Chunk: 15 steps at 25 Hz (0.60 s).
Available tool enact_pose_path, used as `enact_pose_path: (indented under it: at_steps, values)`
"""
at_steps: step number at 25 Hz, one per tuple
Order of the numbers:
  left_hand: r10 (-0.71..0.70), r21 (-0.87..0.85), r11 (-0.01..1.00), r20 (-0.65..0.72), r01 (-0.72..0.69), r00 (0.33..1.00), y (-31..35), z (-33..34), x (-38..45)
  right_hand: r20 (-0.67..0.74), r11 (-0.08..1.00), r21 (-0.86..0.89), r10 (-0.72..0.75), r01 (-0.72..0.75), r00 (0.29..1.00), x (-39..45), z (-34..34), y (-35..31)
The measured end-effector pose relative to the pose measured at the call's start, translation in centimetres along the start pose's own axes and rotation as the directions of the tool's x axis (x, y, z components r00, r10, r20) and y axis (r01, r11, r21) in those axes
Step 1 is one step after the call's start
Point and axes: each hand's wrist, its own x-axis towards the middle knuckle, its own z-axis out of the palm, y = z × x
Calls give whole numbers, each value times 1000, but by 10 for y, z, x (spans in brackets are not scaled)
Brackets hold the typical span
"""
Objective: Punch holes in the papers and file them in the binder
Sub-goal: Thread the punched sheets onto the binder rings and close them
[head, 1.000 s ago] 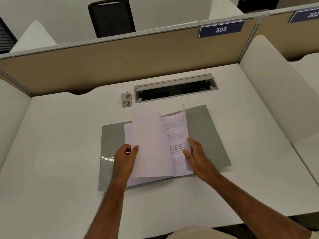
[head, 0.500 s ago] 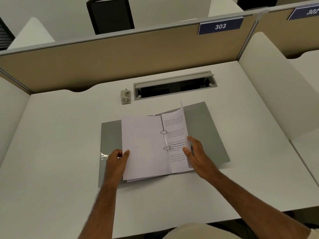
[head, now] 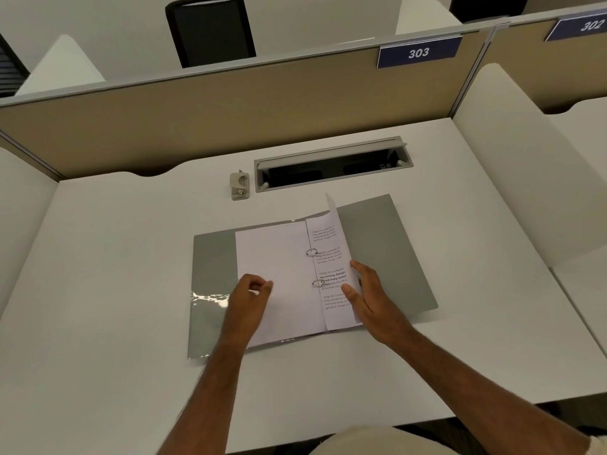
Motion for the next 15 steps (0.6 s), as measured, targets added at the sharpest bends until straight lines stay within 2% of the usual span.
enact_pose_path:
  at_steps: [4,7,13,15]
  values:
    - [-28,-97,994,240,52,970,53,36,-14,-16,985,-163,-56,52,998,-1,9,-7]
    - [-56,-103,990,328,94,943,77,57,-21,-6,956,-274,-112,106,994,-6,15,-18]
    - [-43,19,999,206,40,978,72,66,-13,57,937,-332,-98,111,994,-10,22,-22]
    - [-45,10,999,181,44,982,71,59,-9,75,942,-315,-96,115,993,-10,20,-20]
